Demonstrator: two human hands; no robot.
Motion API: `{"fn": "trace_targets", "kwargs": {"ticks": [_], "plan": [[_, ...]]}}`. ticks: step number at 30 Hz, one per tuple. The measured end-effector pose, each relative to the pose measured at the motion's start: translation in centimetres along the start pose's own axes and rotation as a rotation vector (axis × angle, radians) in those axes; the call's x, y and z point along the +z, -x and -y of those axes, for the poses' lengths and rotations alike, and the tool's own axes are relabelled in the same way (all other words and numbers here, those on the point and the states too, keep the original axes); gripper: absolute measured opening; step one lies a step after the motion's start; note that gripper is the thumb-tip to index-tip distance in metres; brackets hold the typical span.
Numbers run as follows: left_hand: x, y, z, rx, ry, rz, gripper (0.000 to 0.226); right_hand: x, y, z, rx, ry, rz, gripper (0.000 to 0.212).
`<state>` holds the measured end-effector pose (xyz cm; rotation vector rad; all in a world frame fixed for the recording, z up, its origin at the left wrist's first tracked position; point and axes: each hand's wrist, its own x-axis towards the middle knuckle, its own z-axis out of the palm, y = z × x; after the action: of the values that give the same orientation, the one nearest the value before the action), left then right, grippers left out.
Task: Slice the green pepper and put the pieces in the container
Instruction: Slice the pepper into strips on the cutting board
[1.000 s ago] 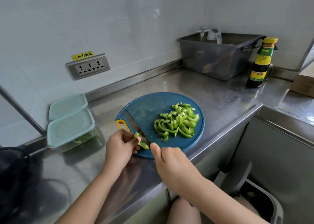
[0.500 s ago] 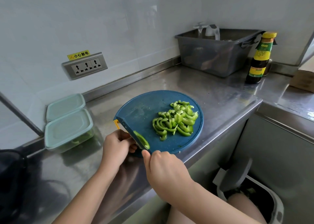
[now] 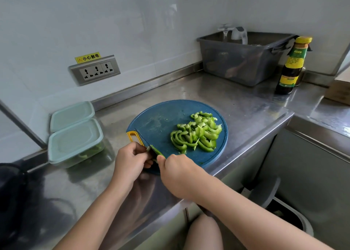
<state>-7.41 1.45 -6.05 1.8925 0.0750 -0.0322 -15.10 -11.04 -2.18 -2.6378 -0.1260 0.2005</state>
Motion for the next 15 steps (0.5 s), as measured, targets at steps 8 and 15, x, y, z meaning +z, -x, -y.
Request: {"fn": "trace_targets", "kwargs": {"ticks": [8,15], "plan": [[-0.3,0.5,0.2,0.009,0.196,-0.021,0.016,0.6,-2.9,1.2,-0.024,-0.033,-0.107,0.017],[-0.1,0.1,0.1,0.011,0.197,0.005,0.006,-1.2,-1.3,-1.7,0.258,-0.284,-0.052,0.018]]}}
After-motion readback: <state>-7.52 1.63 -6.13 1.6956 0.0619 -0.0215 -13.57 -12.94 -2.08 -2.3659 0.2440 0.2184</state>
